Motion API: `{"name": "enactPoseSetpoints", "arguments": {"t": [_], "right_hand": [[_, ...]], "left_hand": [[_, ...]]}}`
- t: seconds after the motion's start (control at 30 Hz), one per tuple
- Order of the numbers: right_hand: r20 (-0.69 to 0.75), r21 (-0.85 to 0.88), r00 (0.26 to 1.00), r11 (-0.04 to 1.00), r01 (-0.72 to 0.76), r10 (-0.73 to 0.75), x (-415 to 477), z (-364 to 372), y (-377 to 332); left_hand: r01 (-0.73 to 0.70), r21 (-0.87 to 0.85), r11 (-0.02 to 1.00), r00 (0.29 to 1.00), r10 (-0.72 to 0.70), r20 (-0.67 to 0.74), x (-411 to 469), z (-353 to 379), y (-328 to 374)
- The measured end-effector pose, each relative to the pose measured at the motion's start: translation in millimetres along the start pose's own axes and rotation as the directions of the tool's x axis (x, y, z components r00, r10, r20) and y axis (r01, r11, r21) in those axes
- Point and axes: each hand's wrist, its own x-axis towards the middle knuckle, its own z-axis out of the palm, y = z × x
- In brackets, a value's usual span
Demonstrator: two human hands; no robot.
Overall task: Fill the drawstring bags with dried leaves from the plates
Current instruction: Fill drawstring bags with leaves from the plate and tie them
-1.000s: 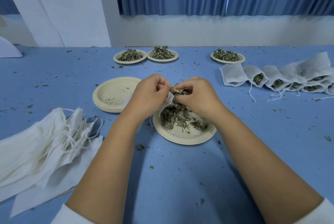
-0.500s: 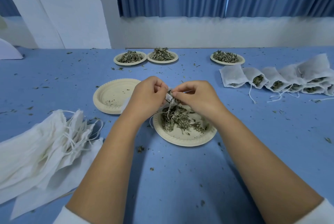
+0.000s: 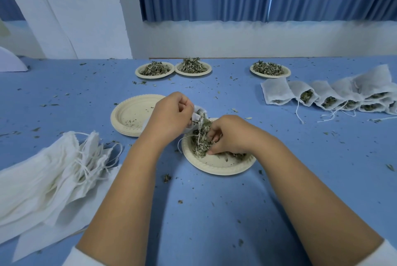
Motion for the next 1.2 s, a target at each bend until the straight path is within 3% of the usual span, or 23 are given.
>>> {"name": "enactPoseSetpoints", "arguments": {"t": [0.13,0.43,0.63,0.73,0.93,1.07,1.2], "right_hand": [[-0.047,0.065,0.999,0.998,0.002,0.001,-2.3,-7.0,2.4],[-0.417,0.445,0.901,0.891,0.086,0.121,-9.0,-34.6,12.6],[-0.549,0.357,0.830,0.925,0.128,0.097,-0.3,-18.0,-2.9],[-0.556,0.257,0.830,0.957,0.136,0.032,1.4,-8.9,-9.7],[-0.513,0.387,0.857,0.906,0.172,0.056,-2.3,-11.9,-11.0],[-0.349,0.568,0.935,0.808,0.155,0.066,-4.5,-16.7,-7.1],[-0.356,0.706,0.927,0.684,0.185,0.116,-6.5,-17.0,-9.3]], "left_hand": [[0.008,-0.024,1.000,1.000,-0.009,-0.017,0.1,-1.3,-1.1],[-0.038,-0.043,0.998,0.998,0.036,-0.046,-0.6,-2.8,3.6],[-0.097,-0.085,0.992,0.995,0.094,-0.040,-5.1,2.5,11.1],[-0.110,-0.077,0.991,0.994,0.108,-0.034,-7.5,5.9,14.3],[-0.111,-0.056,0.992,0.993,0.110,-0.031,-8.2,6.0,15.7],[-0.110,-0.045,0.993,0.994,0.109,-0.025,-7.7,6.6,15.0],[-0.107,-0.074,0.991,0.994,0.106,-0.020,-6.0,6.3,14.5]]}}
